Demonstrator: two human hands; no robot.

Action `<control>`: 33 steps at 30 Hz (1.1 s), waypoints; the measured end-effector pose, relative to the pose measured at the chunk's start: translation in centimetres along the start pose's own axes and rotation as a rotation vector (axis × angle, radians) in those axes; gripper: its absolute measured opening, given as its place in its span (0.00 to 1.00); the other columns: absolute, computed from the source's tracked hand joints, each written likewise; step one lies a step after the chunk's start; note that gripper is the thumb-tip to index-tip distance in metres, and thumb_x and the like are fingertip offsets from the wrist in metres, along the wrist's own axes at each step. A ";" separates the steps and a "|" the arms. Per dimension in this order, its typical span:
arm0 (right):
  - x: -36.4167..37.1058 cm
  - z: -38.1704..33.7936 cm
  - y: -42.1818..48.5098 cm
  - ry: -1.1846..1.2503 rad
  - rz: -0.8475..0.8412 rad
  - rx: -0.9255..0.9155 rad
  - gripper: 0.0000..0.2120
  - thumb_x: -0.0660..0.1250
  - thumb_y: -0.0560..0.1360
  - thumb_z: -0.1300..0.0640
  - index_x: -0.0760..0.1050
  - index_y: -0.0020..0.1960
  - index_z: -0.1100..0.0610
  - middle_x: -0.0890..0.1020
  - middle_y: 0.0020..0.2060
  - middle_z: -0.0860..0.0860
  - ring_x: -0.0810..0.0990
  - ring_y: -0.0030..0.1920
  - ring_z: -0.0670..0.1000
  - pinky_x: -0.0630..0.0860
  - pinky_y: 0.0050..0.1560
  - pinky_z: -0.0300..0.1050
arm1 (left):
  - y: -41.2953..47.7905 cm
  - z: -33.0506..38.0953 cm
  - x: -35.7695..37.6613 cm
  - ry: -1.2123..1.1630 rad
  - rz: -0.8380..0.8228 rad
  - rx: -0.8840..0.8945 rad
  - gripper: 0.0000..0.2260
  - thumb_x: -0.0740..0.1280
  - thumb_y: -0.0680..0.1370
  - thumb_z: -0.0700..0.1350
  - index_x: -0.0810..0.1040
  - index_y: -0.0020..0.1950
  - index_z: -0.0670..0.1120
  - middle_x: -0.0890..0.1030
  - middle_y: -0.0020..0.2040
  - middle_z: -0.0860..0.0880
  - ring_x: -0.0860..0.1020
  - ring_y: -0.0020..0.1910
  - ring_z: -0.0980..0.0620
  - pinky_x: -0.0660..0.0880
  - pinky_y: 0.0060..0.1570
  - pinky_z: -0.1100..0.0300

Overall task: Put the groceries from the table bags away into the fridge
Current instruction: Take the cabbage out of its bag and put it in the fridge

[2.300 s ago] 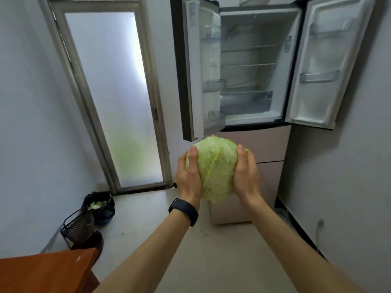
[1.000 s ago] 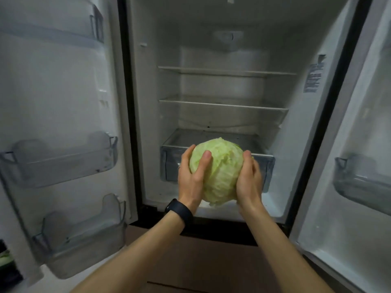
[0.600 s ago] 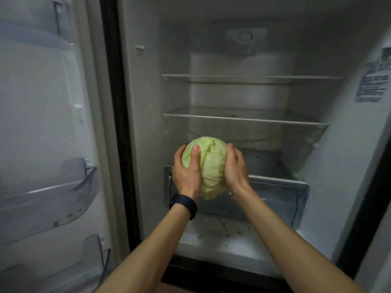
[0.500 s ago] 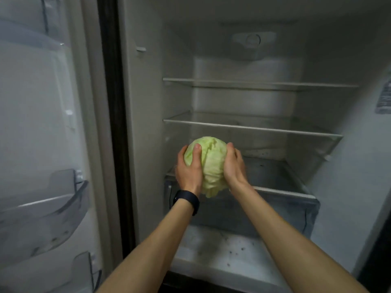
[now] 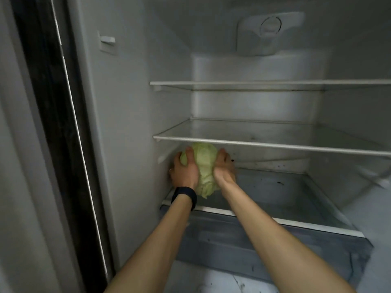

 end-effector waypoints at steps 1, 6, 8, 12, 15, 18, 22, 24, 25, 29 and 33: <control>0.1 0.1 0.3 -0.002 0.015 -0.006 0.28 0.43 0.84 0.40 0.66 0.74 0.54 0.73 0.70 0.60 0.73 0.67 0.62 0.68 0.64 0.50 | 0.0 0.0 0.1 -0.003 0.014 0.004 0.32 0.53 0.74 0.72 0.69 0.72 0.57 0.75 0.68 0.45 0.71 0.66 0.41 0.69 0.66 0.42; -0.4 0.8 1.2 0.052 0.048 0.005 0.27 0.48 0.81 0.34 0.68 0.66 0.53 0.80 0.60 0.57 0.79 0.56 0.59 0.72 0.52 0.47 | -0.7 -0.2 0.1 0.026 0.057 -0.013 0.31 0.56 0.75 0.71 0.61 0.70 0.51 0.72 0.67 0.39 0.73 0.62 0.38 0.72 0.62 0.42; -0.6 0.2 1.5 -0.037 0.007 -0.014 0.28 0.47 0.82 0.35 0.69 0.67 0.54 0.79 0.61 0.58 0.79 0.58 0.60 0.70 0.52 0.47 | -0.5 -0.2 -0.1 0.147 -0.001 -0.032 0.35 0.52 0.74 0.73 0.58 0.73 0.52 0.70 0.69 0.38 0.72 0.65 0.37 0.71 0.64 0.41; -1.6 -0.5 1.0 -0.180 -0.058 -0.012 0.27 0.47 0.83 0.39 0.70 0.70 0.55 0.75 0.67 0.62 0.75 0.66 0.62 0.69 0.62 0.50 | -0.4 0.1 -0.9 0.263 -0.108 -0.110 0.40 0.52 0.72 0.74 0.56 0.78 0.53 0.68 0.73 0.39 0.70 0.69 0.37 0.68 0.68 0.42; -3.0 -0.7 -0.5 -0.199 -0.073 -0.018 0.23 0.53 0.84 0.46 0.68 0.73 0.56 0.73 0.71 0.60 0.72 0.70 0.61 0.68 0.65 0.46 | -1.8 1.0 -1.9 0.370 -0.166 -0.106 0.34 0.55 0.76 0.66 0.64 0.77 0.49 0.70 0.73 0.40 0.70 0.70 0.38 0.68 0.69 0.45; -4.7 -0.4 -2.7 -0.208 -0.088 0.013 0.25 0.60 0.80 0.53 0.64 0.76 0.57 0.71 0.73 0.59 0.71 0.71 0.60 0.67 0.68 0.46 | -4.9 2.0 -2.9 0.395 -0.216 -0.051 0.26 0.60 0.76 0.54 0.69 0.74 0.49 0.74 0.69 0.42 0.72 0.68 0.39 0.70 0.68 0.49; -7.4 -0.3 -6.7 -0.275 -0.080 -0.001 0.24 0.61 0.77 0.58 0.69 0.73 0.59 0.74 0.70 0.60 0.73 0.70 0.61 0.69 0.66 0.46 | -10.1 2.8 -3.8 0.459 -0.252 0.057 0.23 0.64 0.78 0.50 0.69 0.73 0.49 0.75 0.68 0.45 0.74 0.66 0.41 0.69 0.58 0.59; -8.5 0.2 -8.8 -0.288 -0.091 -0.005 0.24 0.61 0.77 0.59 0.70 0.72 0.58 0.75 0.70 0.58 0.73 0.69 0.60 0.69 0.65 0.45 | -12.6 2.8 -4.6 0.539 -0.258 0.096 0.23 0.64 0.79 0.52 0.69 0.73 0.49 0.76 0.68 0.44 0.74 0.66 0.42 0.69 0.57 0.59; -9.2 0.4 -9.9 -0.284 -0.098 -0.008 0.23 0.62 0.77 0.59 0.71 0.72 0.57 0.75 0.69 0.58 0.73 0.69 0.60 0.68 0.65 0.45 | -13.9 2.8 -5.2 0.578 -0.254 0.120 0.23 0.63 0.79 0.53 0.70 0.73 0.49 0.76 0.68 0.44 0.75 0.65 0.41 0.71 0.59 0.58; -11.4 0.9 -15.1 -0.233 -0.106 -0.090 0.21 0.64 0.76 0.59 0.73 0.69 0.56 0.78 0.66 0.56 0.76 0.66 0.59 0.70 0.63 0.45 | -19.2 2.1 -7.8 0.679 -0.255 0.205 0.23 0.64 0.78 0.50 0.71 0.72 0.48 0.77 0.66 0.43 0.75 0.64 0.42 0.73 0.61 0.55; -13.0 1.2 -21.0 -0.148 -0.128 -0.201 0.16 0.66 0.77 0.58 0.77 0.65 0.51 0.81 0.61 0.51 0.78 0.63 0.56 0.73 0.64 0.49 | -24.5 1.8 -11.0 0.709 -0.269 0.285 0.22 0.65 0.78 0.49 0.71 0.72 0.48 0.77 0.67 0.44 0.74 0.65 0.44 0.70 0.61 0.57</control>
Point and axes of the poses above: each hand's wrist, its own y-axis towards the middle knuckle, its own x-axis out of the palm, z = x × y, the point moved 9 cm from there along y, towards the middle knuckle
